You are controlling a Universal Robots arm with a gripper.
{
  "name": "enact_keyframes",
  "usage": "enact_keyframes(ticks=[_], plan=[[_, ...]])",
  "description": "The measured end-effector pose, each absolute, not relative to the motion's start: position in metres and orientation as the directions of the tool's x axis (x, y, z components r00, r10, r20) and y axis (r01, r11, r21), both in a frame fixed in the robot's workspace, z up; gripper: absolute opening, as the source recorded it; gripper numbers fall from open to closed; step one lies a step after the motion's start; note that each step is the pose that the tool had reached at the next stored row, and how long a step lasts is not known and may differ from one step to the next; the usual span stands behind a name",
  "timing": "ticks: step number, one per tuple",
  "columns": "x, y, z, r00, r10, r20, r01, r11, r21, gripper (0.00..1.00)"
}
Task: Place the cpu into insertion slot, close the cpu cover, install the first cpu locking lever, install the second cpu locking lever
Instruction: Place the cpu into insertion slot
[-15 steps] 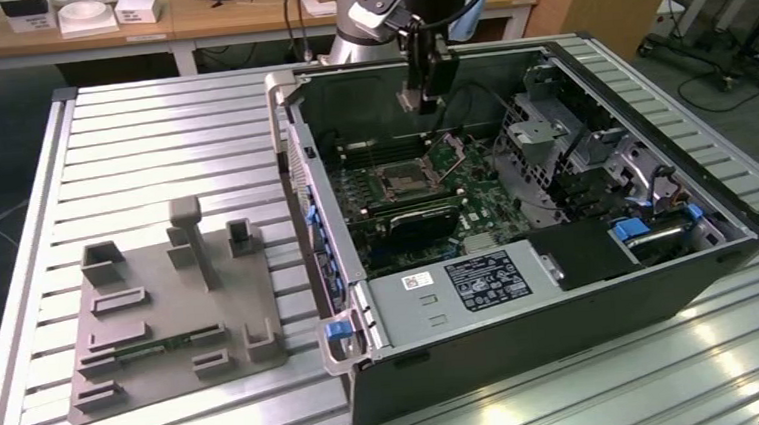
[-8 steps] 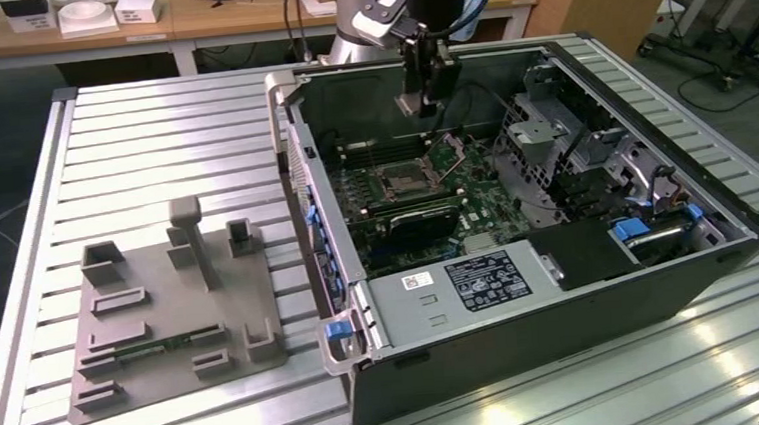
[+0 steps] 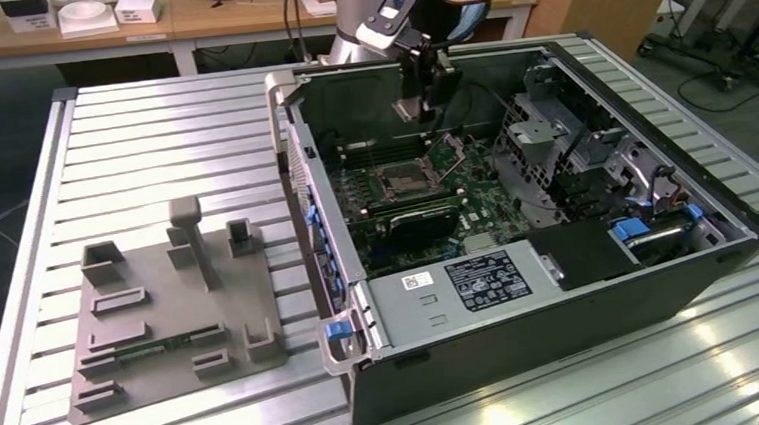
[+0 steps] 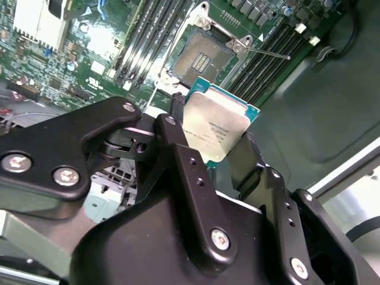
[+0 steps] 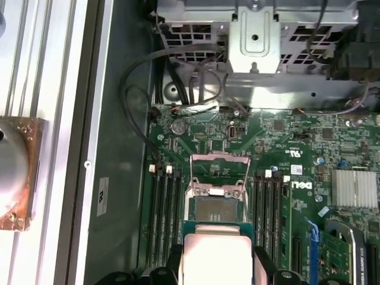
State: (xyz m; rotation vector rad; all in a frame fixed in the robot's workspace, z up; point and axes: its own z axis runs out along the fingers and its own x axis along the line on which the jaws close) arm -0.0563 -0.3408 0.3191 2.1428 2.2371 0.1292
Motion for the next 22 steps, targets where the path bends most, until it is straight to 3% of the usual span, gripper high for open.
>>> enact_keyframes(ticks=[22], plan=[[-0.0562,-0.3392,0.3108,-0.082,0.996,0.034,0.993,0.079,0.089,0.54]])
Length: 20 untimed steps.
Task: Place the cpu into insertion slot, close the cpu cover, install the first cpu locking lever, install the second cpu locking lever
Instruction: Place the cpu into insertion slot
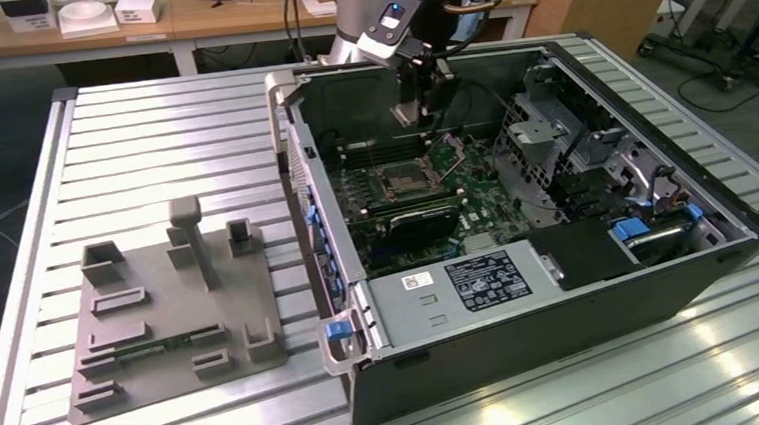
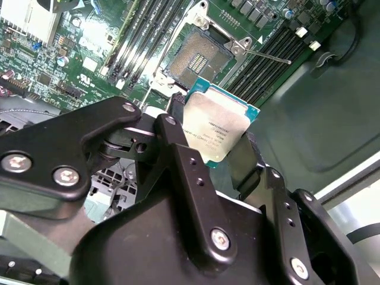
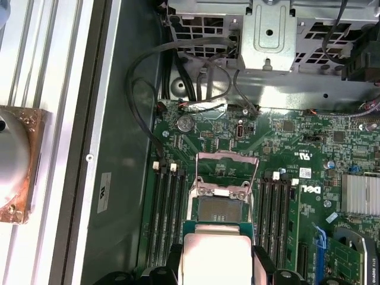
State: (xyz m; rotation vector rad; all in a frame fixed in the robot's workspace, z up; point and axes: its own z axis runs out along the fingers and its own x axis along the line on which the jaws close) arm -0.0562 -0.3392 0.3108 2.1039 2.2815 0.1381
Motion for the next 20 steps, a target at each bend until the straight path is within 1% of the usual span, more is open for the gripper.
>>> enact_keyframes(ticks=[9,20], plan=[[-0.056,-0.339,0.308,-0.082,0.996,0.035,0.993,0.079,0.089,0.54],[-0.056,-0.339,0.289,-0.081,0.996,0.034,0.993,0.078,0.088,0.54]])
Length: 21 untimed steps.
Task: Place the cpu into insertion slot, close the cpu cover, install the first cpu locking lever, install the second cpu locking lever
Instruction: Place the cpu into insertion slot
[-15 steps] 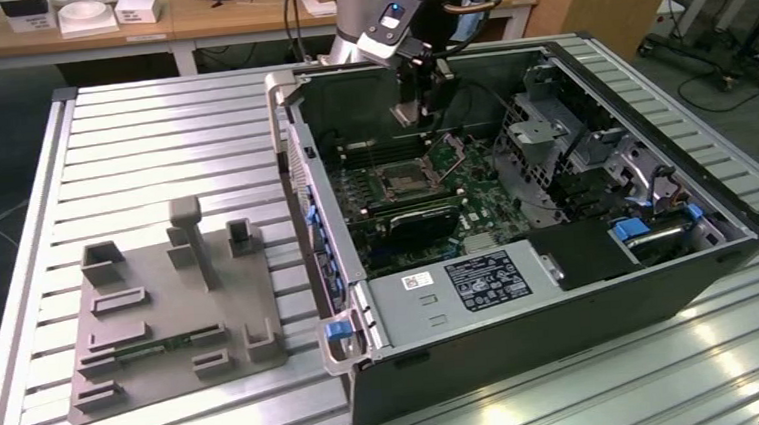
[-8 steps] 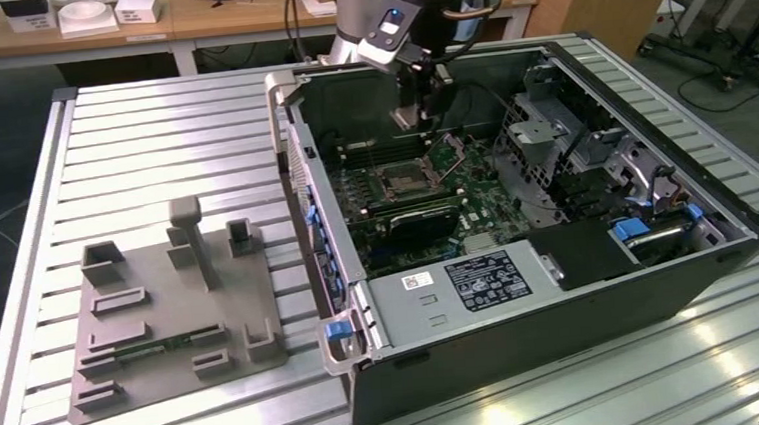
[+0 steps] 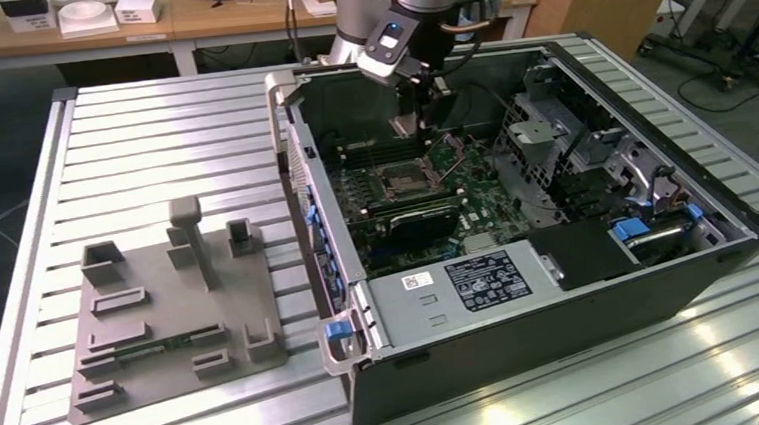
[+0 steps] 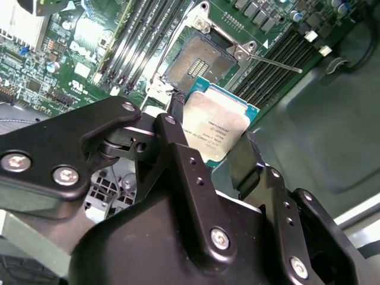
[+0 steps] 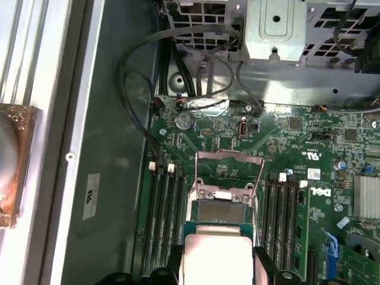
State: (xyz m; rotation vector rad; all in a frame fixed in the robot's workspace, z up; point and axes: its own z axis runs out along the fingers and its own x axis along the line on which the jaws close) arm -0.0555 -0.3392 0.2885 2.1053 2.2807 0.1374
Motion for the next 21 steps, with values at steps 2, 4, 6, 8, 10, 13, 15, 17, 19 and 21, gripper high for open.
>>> enact_keyframes(ticks=[2,4,6,8,10,13,15,17,19,21], plan=[[-0.055,-0.339,0.285,-0.065,0.997,0.035,0.994,0.061,0.088,0.54],[-0.055,-0.339,0.282,-0.045,0.998,0.035,0.995,0.042,0.087,0.54],[-0.055,-0.339,0.279,-0.029,0.999,0.035,0.996,0.026,0.083,0.54],[-0.055,-0.339,0.277,-0.023,0.999,0.035,0.997,0.02,0.076,0.54],[-0.055,-0.339,0.275,-0.022,0.999,0.035,0.998,0.02,0.066,0.54],[-0.055,-0.339,0.27,-0.022,0.999,0.035,0.998,0.02,0.057,0.54],[-0.054,-0.339,0.267,-0.021,0.999,0.035,0.998,0.019,0.056,0.54],[-0.053,-0.339,0.263,-0.021,0.999,0.035,0.998,0.019,0.055,0.54],[-0.052,-0.339,0.259,-0.02,0.999,0.035,0.998,0.019,0.052,0.54],[-0.051,-0.339,0.256,-0.02,0.999,0.035,0.999,0.018,0.049,0.54]])
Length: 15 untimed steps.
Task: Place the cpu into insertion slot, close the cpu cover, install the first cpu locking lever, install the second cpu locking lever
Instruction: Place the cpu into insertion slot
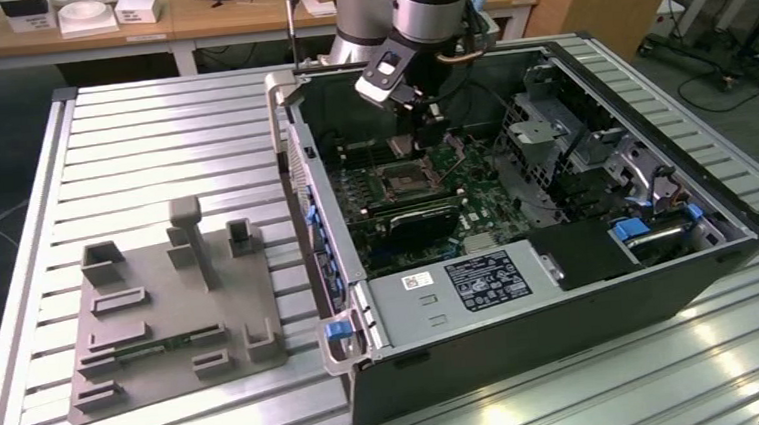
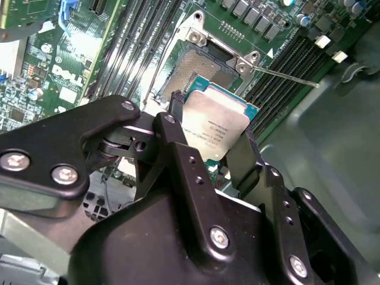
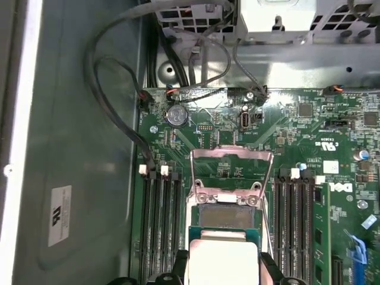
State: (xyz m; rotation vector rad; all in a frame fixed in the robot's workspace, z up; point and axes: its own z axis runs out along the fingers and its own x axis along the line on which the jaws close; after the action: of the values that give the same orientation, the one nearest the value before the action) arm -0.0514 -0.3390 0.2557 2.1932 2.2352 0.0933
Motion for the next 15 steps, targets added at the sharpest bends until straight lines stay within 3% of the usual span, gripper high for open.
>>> enact_keyframes(ticks=[15], plan=[[-0.048,-0.339,0.239,-0.014,0.999,0.036,0.999,0.013,0.03,0.54]])
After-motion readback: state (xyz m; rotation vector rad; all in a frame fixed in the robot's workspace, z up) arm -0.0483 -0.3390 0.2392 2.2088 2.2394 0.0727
